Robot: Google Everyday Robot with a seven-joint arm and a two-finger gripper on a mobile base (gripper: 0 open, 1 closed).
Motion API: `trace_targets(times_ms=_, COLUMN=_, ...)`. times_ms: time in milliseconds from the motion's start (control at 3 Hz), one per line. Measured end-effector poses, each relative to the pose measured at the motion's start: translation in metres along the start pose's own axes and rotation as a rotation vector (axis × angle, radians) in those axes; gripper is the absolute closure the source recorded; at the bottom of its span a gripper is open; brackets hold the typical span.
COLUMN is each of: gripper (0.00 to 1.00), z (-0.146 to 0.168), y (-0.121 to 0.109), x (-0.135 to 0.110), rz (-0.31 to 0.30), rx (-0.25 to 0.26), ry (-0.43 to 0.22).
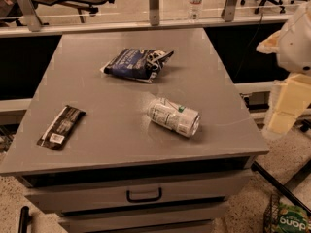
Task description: Place 7up can upright
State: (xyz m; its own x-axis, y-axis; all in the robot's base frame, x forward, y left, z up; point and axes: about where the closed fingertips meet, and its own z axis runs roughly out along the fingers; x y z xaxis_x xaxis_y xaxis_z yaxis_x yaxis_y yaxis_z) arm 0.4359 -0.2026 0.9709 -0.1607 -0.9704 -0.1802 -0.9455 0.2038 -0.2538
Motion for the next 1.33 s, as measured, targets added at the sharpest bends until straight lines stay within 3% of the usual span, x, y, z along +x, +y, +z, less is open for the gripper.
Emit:
trace_targets(times_ms=333, gripper=0.00, z=0.032, y=0.019, x=-0.046, rz=-0.179, rx=-0.027, ry=0.021)
trace_targets(times_ms=667, gripper=0.00, z=0.064, y=0.036, x=-0.088, rz=-0.321, rx=-0.041, ry=0.045)
trace_targets(times_ms=1000, gripper=0.00, z=0.063, y=0.036, x=-0.089, rz=-0.322, rx=-0.039, ry=0.045)
trace_targets(times_ms=1333, gripper=0.00, z=0.084, y=-0.004, x=-0.107, rz=-0.235, rx=-0.051, ry=0.031)
